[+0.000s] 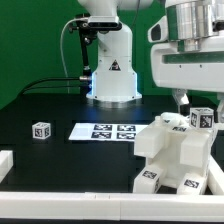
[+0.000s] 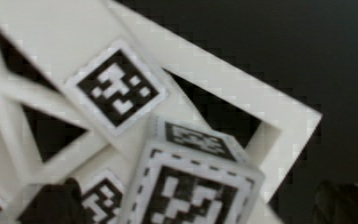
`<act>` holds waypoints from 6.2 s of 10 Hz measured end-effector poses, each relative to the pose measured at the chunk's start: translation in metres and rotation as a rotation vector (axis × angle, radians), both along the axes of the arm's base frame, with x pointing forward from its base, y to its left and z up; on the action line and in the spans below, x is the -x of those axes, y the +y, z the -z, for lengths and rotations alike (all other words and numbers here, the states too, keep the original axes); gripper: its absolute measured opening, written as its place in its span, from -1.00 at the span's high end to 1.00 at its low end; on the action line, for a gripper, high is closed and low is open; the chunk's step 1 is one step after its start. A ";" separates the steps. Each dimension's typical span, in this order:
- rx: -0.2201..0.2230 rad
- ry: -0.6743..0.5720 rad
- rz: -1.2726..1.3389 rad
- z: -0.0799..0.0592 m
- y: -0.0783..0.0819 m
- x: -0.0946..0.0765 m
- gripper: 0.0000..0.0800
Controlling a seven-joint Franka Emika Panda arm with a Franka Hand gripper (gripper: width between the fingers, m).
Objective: Assemble chair
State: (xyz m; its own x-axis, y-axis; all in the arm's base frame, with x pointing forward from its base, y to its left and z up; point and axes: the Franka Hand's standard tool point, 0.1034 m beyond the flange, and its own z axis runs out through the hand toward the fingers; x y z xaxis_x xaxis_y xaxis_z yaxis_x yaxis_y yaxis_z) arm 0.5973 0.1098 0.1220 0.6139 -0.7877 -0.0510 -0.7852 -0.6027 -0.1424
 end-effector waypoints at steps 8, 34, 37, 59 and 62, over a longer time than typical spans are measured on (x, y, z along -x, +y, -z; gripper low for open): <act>0.113 -0.051 -0.741 0.006 0.005 0.004 -0.30; 0.185 -0.044 -0.912 0.006 0.009 0.000 -0.10; 0.172 -0.027 -0.652 0.006 0.007 -0.001 0.30; 0.180 -0.049 -1.061 0.007 0.013 0.005 -0.62; 0.178 -0.042 -1.007 0.009 0.011 0.005 -0.13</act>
Offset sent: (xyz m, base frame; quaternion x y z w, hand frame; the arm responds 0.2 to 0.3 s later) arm 0.0000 0.0000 0.0000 0.0000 0.0000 -0.1938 0.9810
